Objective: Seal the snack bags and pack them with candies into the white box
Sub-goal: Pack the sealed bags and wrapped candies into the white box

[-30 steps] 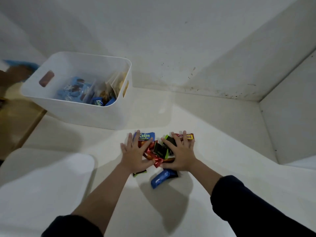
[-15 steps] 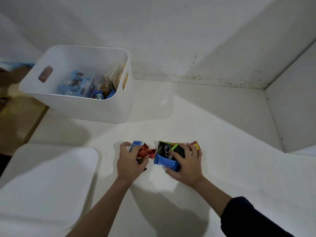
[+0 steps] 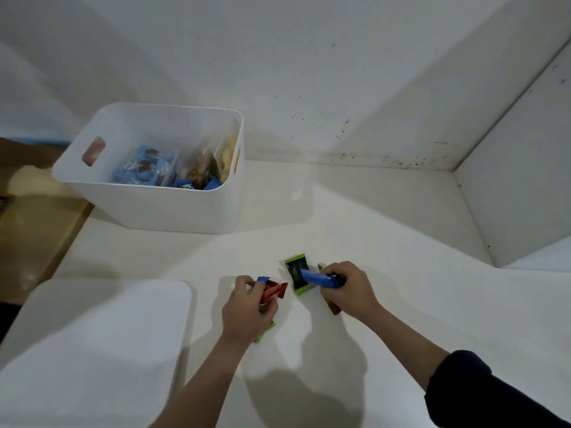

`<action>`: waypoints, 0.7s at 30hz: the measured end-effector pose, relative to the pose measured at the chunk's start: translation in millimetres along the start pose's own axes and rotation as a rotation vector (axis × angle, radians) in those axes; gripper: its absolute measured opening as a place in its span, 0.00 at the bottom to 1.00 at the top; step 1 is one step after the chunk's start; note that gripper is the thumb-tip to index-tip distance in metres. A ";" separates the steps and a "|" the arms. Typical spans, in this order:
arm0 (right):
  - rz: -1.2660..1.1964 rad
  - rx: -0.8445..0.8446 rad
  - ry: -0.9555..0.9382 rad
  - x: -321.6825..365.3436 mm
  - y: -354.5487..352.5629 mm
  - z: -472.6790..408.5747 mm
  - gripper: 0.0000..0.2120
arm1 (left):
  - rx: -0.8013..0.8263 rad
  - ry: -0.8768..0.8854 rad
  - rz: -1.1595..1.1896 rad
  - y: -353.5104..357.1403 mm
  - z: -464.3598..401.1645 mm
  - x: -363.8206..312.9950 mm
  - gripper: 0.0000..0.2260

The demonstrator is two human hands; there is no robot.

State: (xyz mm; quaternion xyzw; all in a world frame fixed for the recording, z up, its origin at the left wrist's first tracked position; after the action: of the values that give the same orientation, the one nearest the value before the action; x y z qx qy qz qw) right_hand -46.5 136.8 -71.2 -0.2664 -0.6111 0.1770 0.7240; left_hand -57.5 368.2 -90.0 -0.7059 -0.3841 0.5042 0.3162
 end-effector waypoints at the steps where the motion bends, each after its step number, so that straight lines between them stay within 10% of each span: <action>1: -0.093 -0.018 0.064 1.7 -0.8 0.9 0.11 | -0.010 0.014 0.017 -1.3 -0.2 0.2 0.12; 10: -0.643 -0.205 0.414 74.8 -5.1 7.3 0.10 | -0.196 -0.109 0.291 -52.2 -28.3 5.2 0.10; 21: -0.803 -0.201 -0.047 300.8 31.1 -74.7 0.09 | -0.673 -0.107 0.372 -243.9 -205.3 50.8 0.07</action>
State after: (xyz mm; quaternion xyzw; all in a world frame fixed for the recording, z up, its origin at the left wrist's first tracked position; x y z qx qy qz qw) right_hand 86.0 323.9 139.5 -0.0720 -0.6971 -0.1741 0.6918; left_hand 94.0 522.9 149.4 -0.8005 -0.4092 0.4350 -0.0504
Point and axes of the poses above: each hand's wrist, its own z-axis away from the middle knuckle, its own y-axis out of the palm, x = y × z, the point moved 6 cm from there along -z, towards the middle knuckle, and after that the axes turned 7 degrees about -x, right-handed, at the moved point
